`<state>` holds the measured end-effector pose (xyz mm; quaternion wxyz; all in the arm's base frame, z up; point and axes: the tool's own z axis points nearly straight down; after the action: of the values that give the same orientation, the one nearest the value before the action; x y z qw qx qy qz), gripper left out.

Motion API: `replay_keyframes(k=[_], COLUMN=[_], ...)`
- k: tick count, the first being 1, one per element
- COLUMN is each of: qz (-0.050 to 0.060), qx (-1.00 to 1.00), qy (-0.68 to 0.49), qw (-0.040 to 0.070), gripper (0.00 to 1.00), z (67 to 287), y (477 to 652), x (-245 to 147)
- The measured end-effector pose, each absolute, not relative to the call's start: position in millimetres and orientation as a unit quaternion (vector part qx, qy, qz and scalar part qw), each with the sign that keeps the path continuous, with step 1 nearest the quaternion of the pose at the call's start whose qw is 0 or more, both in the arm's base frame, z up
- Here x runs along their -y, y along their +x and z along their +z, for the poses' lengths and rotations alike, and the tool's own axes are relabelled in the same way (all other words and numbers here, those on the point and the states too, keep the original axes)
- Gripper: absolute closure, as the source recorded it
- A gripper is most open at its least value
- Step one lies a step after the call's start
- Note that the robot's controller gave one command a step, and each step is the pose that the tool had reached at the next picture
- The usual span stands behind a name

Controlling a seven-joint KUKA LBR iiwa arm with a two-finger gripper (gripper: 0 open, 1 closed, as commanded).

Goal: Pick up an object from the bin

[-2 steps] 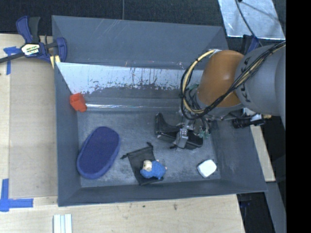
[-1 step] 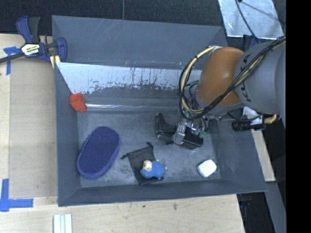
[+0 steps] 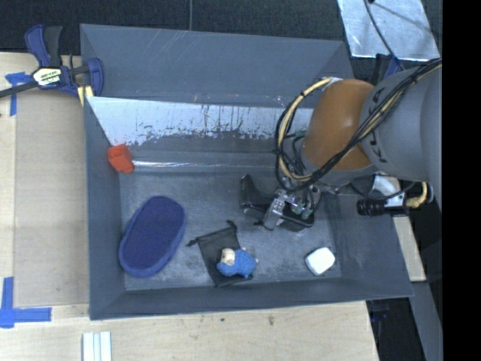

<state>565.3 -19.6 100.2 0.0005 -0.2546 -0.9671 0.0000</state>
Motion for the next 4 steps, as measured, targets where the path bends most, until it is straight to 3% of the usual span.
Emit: replay_keyframes(k=[1,2,3,4], qz=[0.000,0.000,0.000,0.001], qx=[0.947,0.947,0.948,0.948], qy=[-0.322,-0.320,-0.320,-0.318], qw=[0.000,0.000,-0.003,0.001], gripper=[0.00,0.00,1.00,1.00], z=[70,70,72,89], y=[560.2,560.7,562.3,561.2], x=[29,29,30,31])
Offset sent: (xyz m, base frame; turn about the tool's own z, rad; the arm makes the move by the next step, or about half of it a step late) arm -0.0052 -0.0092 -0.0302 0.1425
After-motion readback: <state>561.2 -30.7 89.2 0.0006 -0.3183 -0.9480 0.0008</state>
